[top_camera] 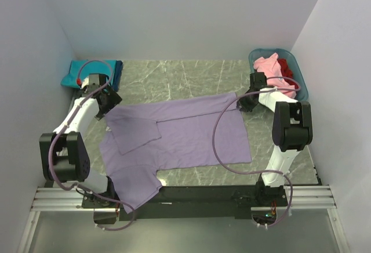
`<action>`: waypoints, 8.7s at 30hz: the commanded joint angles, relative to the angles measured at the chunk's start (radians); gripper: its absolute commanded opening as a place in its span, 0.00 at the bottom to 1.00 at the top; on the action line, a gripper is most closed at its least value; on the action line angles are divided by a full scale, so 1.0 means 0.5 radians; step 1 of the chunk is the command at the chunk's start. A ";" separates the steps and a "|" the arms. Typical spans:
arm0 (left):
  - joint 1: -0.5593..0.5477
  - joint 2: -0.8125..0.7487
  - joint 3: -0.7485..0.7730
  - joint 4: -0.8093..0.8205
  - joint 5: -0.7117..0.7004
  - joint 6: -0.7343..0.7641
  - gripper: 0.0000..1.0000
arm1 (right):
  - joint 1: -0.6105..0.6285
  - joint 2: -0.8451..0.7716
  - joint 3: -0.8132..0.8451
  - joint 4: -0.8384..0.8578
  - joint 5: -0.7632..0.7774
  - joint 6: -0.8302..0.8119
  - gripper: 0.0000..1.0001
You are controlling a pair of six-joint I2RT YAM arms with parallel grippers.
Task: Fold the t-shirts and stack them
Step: Fold the tshirt
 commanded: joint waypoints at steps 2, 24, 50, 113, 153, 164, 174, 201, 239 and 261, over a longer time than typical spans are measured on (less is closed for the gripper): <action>-0.034 -0.165 -0.106 0.044 -0.125 0.104 0.88 | -0.019 -0.049 0.001 0.127 0.075 0.154 0.31; -0.055 -0.147 -0.112 0.054 -0.076 0.126 0.87 | -0.019 0.040 -0.073 0.152 0.060 0.176 0.31; -0.046 -0.070 -0.091 0.017 -0.097 0.126 0.88 | -0.019 -0.098 -0.112 0.044 0.127 0.078 0.08; -0.377 1.228 1.428 -0.511 0.007 0.083 0.99 | 0.346 0.765 1.523 -0.468 0.078 -0.732 0.38; 0.169 -0.371 -0.836 -0.140 0.066 -0.104 0.53 | 0.745 -1.285 -0.864 -0.293 0.317 -0.610 0.40; 0.147 -0.273 -0.827 -0.173 0.038 -0.104 0.18 | 0.547 -1.270 -0.950 -0.391 0.379 -0.542 0.40; 0.144 -0.432 -0.818 -0.195 0.004 -0.098 0.01 | 0.295 -1.233 -1.106 -0.370 0.253 -0.472 0.39; 0.144 -0.570 -0.821 -0.170 -0.042 -0.101 0.01 | 0.202 -1.049 -1.174 -0.566 0.103 -0.281 0.45; 0.298 -0.390 -0.208 -0.364 0.210 -0.064 0.01 | 0.055 -0.964 -0.395 -0.695 0.238 -0.288 0.00; 0.298 0.240 0.244 -0.235 0.391 -0.159 0.01 | 0.049 -0.402 0.013 -0.523 0.382 -0.358 0.00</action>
